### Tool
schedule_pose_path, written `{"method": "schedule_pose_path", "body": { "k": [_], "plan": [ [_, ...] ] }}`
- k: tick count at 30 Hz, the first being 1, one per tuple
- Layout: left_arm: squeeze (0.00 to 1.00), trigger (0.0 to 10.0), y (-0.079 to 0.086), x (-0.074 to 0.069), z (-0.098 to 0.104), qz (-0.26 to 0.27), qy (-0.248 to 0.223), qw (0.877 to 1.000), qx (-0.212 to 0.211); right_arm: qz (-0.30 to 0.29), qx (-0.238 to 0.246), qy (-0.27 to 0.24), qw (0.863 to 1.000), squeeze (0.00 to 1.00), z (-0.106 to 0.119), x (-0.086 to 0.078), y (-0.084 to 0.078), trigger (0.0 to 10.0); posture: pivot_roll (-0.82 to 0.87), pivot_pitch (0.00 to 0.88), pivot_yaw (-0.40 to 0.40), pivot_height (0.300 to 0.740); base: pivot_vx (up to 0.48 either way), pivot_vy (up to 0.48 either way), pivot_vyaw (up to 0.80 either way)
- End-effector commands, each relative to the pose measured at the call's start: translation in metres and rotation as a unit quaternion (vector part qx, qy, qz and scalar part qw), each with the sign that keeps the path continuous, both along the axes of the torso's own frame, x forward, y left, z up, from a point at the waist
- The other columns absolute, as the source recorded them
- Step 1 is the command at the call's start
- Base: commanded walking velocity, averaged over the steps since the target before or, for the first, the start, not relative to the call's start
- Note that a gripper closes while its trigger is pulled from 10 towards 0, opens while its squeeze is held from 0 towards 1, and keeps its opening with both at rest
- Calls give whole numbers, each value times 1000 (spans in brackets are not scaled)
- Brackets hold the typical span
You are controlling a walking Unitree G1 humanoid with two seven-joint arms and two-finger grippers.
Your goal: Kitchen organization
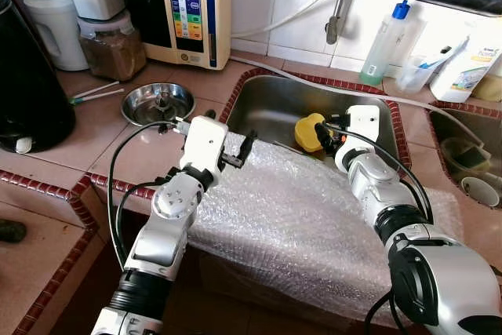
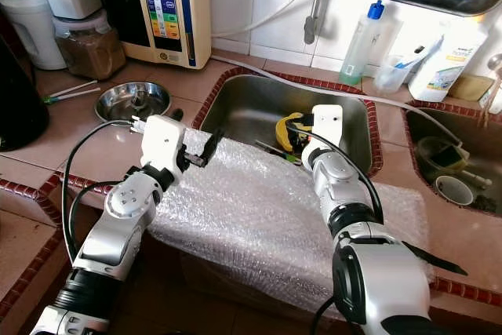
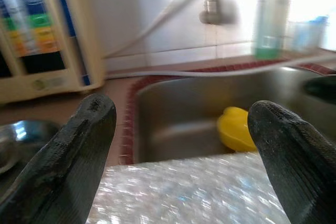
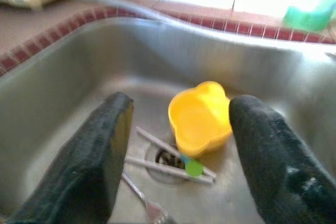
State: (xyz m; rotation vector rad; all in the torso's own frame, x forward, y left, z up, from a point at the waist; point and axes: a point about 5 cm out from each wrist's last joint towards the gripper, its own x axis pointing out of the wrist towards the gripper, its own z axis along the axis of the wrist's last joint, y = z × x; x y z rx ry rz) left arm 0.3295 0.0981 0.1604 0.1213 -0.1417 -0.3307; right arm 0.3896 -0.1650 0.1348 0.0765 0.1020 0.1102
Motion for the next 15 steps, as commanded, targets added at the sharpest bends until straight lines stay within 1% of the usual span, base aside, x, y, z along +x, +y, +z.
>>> {"method": "schedule_pose_path", "body": {
  "k": [1,2,3,5,7,8,9,11,13,14,15],
  "plan": [
    [1000,10000,5,7,7,29,3,999,-17,-3,26,-27,999,1000,7,0,-1,10000,148,0,-56,740,0,0,0],
    [1000,10000,9,8,8,40,5,999,-21,-1,33,-34,999,1000,8,0,2,10000,152,0,-52,740,0,0,0],
    [1000,10000,9,8,8,40,5,999,-21,-1,33,-34,999,1000,8,0,2,10000,152,0,-52,740,0,0,0],
    [1000,10000,15,11,8,52,11,998,-29,23,38,-60,997,1000,12,-1,11,10000,148,0,-47,740,0,0,0],
    [1000,10000,15,11,8,52,11,998,-29,23,38,-60,997,1000,12,-1,11,10000,148,0,-47,740,0,0,0],
    [1000,10000,18,12,9,53,11,998,-30,41,41,-74,996,1000,15,-3,17,10000,145,0,-44,740,0,0,0],
    [1000,10000,18,12,9,53,11,998,-30,41,41,-74,996,1000,15,-3,17,10000,145,0,-44,740,0,0,0],
    [1000,10000,23,16,9,56,10,998,-24,105,26,-115,987,1000,23,-10,34,10000,114,0,-26,740,0,0,0],
    [1000,10000,26,20,10,63,8,998,-20,155,25,-141,977,1000,28,-23,49,10000,101,0,-9,740,0,0,0],
    [1000,10000,27,22,10,68,8,997,-21,170,28,-146,974,1000,29,-27,53,10000,101,0,-9,740,0,0,0],
    [1000,10000,27,22,10,68,8,997,-21,170,28,-146,974,1000,29,-27,53,10000,101,0,-9,740,0,0,0]
  ]
}}
